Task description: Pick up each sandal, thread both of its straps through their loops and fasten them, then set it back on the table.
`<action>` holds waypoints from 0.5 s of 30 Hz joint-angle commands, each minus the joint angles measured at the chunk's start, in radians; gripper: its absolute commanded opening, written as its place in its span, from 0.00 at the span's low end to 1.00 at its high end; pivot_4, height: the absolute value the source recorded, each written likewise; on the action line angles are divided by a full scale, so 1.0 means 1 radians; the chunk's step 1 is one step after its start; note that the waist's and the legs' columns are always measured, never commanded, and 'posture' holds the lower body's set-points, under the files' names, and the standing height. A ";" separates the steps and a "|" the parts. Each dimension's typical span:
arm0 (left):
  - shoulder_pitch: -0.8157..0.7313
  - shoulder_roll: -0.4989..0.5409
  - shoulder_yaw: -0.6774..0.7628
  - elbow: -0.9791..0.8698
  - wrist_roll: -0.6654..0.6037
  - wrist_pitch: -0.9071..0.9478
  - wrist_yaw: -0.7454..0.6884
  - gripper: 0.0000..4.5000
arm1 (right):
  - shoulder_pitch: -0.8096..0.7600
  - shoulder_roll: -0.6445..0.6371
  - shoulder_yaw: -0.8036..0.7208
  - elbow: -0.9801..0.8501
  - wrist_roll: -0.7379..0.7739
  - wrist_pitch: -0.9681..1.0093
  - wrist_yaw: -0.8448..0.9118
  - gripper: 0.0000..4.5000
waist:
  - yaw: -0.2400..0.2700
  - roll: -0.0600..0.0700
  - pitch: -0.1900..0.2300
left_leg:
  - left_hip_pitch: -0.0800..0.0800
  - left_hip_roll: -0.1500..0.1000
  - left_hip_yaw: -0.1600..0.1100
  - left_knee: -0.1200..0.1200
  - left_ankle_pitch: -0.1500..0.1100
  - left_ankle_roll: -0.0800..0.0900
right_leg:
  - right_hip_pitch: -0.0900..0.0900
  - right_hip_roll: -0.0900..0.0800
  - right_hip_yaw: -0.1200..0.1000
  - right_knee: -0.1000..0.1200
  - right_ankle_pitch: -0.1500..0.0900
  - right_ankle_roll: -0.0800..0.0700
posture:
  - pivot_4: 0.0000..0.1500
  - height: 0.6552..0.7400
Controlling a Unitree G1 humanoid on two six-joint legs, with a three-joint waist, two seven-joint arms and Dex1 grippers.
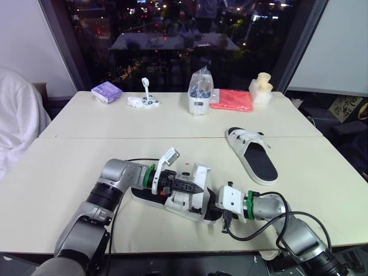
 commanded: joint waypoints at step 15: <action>0.024 0.015 -0.064 -0.022 0.072 -0.165 -0.057 0.01 | 0.034 -0.016 0.035 -0.004 -0.023 0.042 0.013 0.00 | 0.000 0.000 0.000 | 0.000 0.000 0.000 0.000 0.000 0.000 | 0.000 0.000 0.000 0.000 0.000 0.000 | 1.00 1.00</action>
